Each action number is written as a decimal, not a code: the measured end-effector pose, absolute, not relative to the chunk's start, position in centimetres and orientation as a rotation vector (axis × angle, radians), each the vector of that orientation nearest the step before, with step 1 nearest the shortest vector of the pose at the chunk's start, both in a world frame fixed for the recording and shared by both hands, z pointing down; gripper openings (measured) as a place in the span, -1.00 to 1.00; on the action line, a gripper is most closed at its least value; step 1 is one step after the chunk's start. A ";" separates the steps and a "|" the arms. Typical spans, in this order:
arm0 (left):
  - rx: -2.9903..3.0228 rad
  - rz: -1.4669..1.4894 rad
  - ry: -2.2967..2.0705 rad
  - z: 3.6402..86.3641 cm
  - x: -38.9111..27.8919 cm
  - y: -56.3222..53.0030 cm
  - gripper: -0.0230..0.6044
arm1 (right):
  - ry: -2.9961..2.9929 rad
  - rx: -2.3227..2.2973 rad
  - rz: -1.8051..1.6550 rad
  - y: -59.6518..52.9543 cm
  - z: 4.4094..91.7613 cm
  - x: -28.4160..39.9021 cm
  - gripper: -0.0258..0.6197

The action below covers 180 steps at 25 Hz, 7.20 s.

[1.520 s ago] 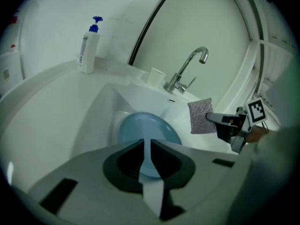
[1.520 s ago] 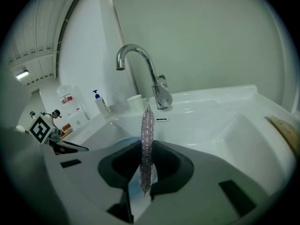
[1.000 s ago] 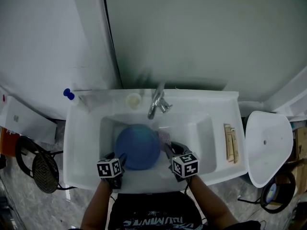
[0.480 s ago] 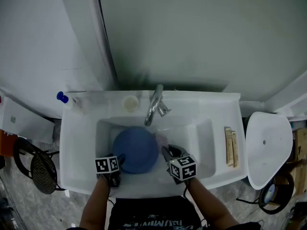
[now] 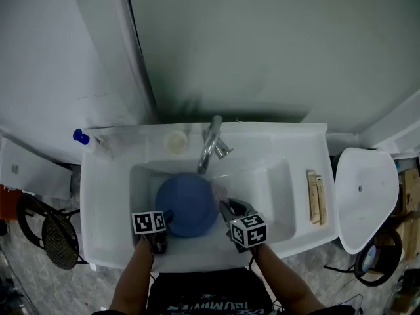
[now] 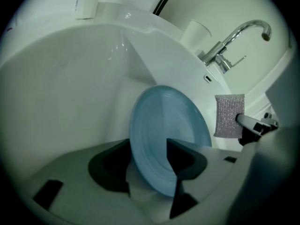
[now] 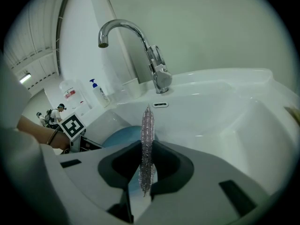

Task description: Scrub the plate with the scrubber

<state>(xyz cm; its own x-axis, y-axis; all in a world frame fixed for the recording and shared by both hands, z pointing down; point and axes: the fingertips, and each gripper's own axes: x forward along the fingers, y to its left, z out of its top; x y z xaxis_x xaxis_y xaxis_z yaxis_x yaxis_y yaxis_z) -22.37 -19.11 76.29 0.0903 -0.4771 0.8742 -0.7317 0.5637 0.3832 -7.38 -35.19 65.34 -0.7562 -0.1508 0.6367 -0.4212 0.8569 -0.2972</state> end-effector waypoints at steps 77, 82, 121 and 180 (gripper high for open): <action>1.220 -0.095 -1.620 62.9 -21.8 -18.5 -0.82 | -2.270 0.046 -0.401 -24.0 59.0 -17.8 -0.68; 1.217 -0.107 -1.627 62.4 -22.4 -18.4 -0.82 | -2.255 -0.131 -0.563 -21.4 58.9 -17.8 -0.68; 1.172 -0.177 -1.620 63.0 -23.4 -16.7 -0.81 | -2.159 -0.310 -1.082 -23.4 56.6 -14.6 -0.68; 1.297 -0.275 -1.573 59.8 -20.7 -16.6 -0.79 | -2.067 -0.152 -1.288 -26.6 55.3 -16.1 -0.68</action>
